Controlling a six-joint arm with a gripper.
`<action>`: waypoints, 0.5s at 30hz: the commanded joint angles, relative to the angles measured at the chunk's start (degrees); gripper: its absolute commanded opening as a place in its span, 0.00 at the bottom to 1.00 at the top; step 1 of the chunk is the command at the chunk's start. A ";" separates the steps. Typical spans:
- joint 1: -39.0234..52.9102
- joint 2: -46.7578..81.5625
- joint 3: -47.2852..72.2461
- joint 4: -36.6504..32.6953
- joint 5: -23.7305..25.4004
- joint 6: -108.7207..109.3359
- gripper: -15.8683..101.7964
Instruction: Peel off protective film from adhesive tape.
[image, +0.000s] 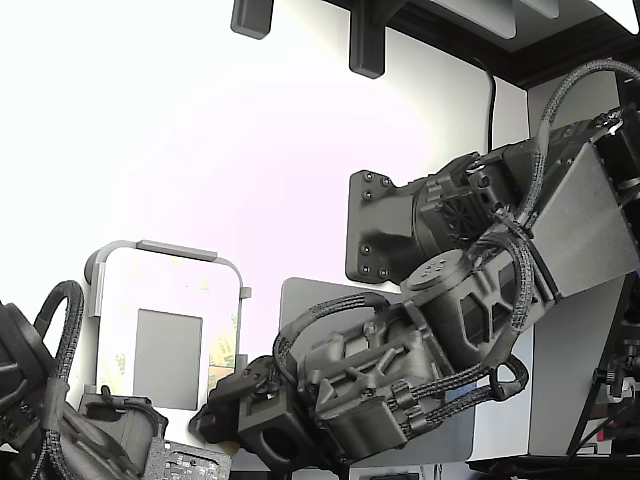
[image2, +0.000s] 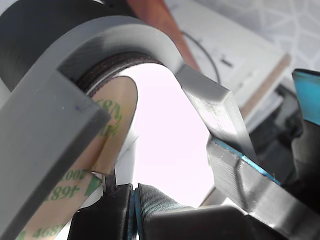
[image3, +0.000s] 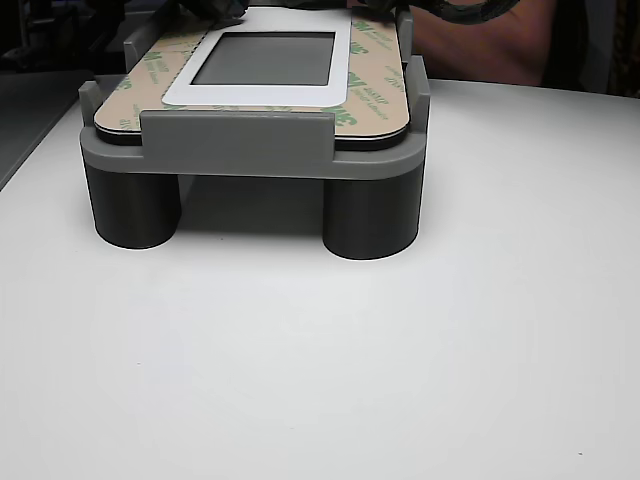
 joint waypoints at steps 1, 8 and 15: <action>-1.05 0.79 -0.26 0.53 0.18 -0.18 0.06; -1.05 1.76 0.09 1.23 0.26 -0.44 0.06; -1.49 1.85 0.18 1.05 -0.18 -0.88 0.06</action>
